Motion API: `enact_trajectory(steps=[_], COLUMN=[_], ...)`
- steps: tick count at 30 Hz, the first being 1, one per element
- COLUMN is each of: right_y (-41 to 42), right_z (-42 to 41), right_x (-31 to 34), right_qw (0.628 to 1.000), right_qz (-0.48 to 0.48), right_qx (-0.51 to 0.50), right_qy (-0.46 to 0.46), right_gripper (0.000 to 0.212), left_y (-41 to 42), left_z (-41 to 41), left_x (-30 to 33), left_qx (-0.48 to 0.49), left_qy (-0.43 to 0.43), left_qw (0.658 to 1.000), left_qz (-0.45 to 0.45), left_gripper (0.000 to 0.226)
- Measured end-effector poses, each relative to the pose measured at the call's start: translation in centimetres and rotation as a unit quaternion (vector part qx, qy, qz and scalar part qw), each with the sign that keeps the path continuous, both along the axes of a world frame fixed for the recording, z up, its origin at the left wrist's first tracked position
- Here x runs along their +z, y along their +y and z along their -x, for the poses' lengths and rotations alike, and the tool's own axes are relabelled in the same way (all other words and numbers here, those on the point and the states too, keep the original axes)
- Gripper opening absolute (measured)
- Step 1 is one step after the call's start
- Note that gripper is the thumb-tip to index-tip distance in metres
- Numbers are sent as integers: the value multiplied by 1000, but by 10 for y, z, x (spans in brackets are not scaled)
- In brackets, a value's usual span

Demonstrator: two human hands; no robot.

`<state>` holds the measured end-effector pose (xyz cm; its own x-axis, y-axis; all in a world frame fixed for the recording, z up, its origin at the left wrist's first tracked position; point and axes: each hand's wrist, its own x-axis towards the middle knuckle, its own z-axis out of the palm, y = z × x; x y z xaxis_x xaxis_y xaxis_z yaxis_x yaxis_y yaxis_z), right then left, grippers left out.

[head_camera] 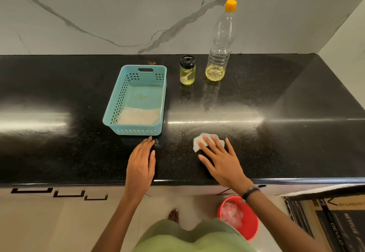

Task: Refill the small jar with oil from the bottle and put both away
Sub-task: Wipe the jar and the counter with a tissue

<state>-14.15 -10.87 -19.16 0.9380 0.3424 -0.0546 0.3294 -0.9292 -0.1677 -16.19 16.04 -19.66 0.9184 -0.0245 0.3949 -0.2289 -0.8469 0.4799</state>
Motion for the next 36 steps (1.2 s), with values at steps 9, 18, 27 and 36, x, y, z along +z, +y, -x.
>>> enact_trajectory(steps=[9,18,27,36], right_y=[70,36,116,76], right_z=[31,-2,31,26], right_x=[-4,2,-3,-2], right_qw=[994,1000,997,1000], right_qz=[-34,7,-43,-10], right_qx=[101,15,70,23], right_qy=[-8,-1,-5,-5], right_gripper=[52,57,53,53], left_y=[35,38,38,38], left_z=[-1,-5,-6,-6], left_x=[-7,-15,-12,-12], left_qx=[38,5,-13,-8], left_qy=[-2,12,8,8], left_qw=[999,999,999,999], left_qz=[-26,-36,-37,-40], left_gripper=[34,37,38,37])
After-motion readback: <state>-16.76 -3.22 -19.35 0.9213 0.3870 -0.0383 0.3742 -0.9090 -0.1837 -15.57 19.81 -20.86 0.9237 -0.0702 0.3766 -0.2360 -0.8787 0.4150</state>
